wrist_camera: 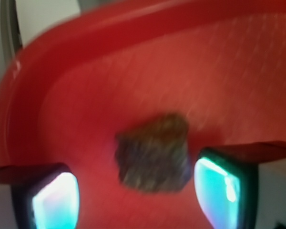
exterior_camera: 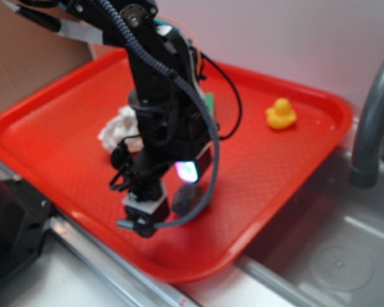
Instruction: Grab the rock.
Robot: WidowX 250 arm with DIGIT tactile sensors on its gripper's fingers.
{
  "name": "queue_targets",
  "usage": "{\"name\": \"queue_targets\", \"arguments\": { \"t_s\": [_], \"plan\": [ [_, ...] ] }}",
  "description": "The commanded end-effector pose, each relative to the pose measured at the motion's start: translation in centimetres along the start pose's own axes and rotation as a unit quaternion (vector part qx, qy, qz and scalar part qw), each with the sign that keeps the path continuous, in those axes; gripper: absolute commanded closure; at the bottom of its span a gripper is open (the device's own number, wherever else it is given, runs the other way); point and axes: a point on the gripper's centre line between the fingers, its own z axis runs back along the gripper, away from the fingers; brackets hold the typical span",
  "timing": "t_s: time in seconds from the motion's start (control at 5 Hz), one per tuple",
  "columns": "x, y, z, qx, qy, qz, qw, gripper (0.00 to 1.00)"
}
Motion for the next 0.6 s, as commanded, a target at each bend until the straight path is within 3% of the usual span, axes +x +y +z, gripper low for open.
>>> {"name": "queue_targets", "arguments": {
  "t_s": [0.0,0.2,0.4],
  "plan": [
    [-1.9,-4.8,-3.0,-0.008,0.011,-0.004,1.000,0.05],
    [-2.6,-6.2,-2.9,0.002,0.027,0.015,1.000,1.00],
    [-3.4,-7.0,-2.3,0.016,0.034,0.065,0.997,1.00]
  ]
}}
